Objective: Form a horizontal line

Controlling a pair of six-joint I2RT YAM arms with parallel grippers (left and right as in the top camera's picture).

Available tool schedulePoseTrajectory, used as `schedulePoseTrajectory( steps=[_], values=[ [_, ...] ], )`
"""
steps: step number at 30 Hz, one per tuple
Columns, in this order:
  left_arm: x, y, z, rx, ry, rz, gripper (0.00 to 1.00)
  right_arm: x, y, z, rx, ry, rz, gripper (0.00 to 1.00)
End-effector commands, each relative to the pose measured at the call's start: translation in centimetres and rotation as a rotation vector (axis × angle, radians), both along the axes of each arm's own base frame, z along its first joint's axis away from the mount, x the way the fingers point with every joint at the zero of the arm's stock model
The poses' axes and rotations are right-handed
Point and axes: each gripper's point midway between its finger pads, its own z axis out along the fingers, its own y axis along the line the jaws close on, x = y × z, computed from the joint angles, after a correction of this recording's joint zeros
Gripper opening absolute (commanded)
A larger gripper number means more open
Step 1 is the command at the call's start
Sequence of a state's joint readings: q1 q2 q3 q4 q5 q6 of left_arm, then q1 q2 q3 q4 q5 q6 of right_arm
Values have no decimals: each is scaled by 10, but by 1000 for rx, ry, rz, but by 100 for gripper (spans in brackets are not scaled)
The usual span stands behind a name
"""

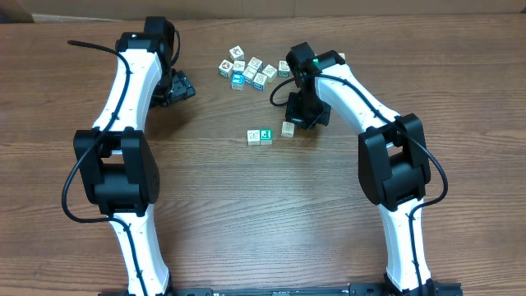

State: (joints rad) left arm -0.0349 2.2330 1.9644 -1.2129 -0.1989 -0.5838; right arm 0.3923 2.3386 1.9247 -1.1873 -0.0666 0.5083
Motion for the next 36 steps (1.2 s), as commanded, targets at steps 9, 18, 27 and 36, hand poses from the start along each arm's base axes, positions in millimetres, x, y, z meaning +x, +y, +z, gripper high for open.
schedulePoseTrajectory(
  steps=[9, 18, 27, 36],
  values=[
    [5, 0, 15, 9, -39, -6, 100, -6, 20, 11, 34, -17, 83, 4],
    [5, 0, 15, 9, -39, -6, 100, -4, 22, 11, 37, -30, 112, 4],
    [5, 0, 15, 9, -39, -6, 100, -1, 24, 11, 43, -53, 209, 4],
    [5, 0, 15, 9, -39, -6, 100, -3, 27, 12, 60, -49, 225, 4]
  ],
)
